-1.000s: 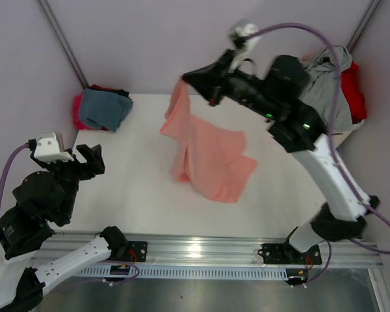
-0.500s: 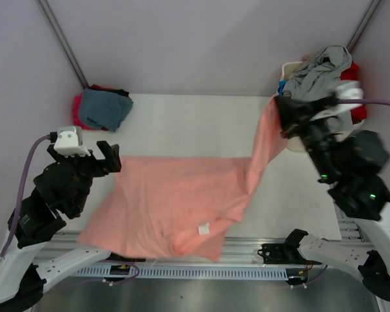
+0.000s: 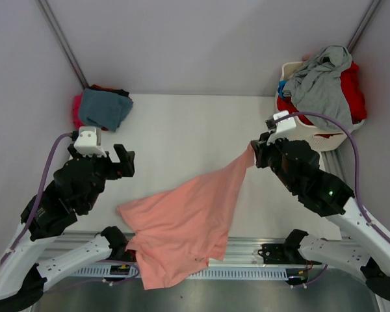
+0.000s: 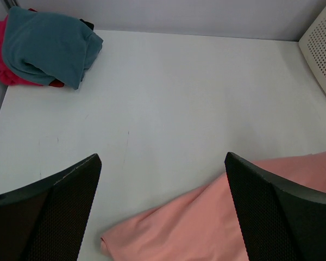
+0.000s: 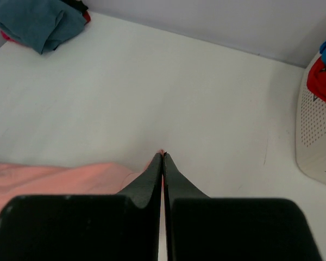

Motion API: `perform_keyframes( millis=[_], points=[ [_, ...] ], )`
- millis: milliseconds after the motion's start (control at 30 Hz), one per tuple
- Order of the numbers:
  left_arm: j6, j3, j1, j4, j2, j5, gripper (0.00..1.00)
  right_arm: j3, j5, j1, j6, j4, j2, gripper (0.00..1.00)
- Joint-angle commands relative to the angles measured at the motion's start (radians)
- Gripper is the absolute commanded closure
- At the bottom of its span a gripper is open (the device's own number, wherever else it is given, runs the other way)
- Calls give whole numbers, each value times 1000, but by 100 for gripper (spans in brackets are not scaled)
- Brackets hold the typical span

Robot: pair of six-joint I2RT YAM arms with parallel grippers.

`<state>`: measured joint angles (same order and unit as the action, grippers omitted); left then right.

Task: Fold and stack the t-shirts
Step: Flatten out the tshirt

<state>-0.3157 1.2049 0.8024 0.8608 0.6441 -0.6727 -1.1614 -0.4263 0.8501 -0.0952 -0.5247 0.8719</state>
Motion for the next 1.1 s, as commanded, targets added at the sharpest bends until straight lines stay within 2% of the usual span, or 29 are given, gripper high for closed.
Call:
perform_keyframes(
  millis=[0, 133, 333, 500, 600, 700, 767, 833, 1067],
  points=[
    [-25, 2, -6, -17, -4, 33, 1, -55, -63, 9, 29, 63, 15, 100],
    [-36, 1, -6, -13, -7, 54, 0, -43, -159, 9, 48, 77, 45, 100],
    [-94, -73, -6, -14, -20, 131, 1, 35, -431, -14, 89, 156, 81, 100],
    [-138, -133, -5, -8, -18, 182, 1, 94, -405, -218, 22, 166, 88, 100],
    [-143, -148, -5, 7, -32, 186, 1, 104, -477, -302, -1, 187, 95, 100],
    [-140, -162, -5, 17, -58, 183, 1, 124, -590, -319, 14, 238, 90, 100],
    [-140, -171, -5, 17, -69, 185, 1, 144, -683, -319, 40, 330, 84, 100],
    [-138, -180, -5, 17, -77, 196, 1, 164, -694, -321, 46, 382, 91, 100],
    [-146, -188, -5, -2, -60, 264, 1, 151, -690, -321, -26, 353, 202, 100]
  ],
)
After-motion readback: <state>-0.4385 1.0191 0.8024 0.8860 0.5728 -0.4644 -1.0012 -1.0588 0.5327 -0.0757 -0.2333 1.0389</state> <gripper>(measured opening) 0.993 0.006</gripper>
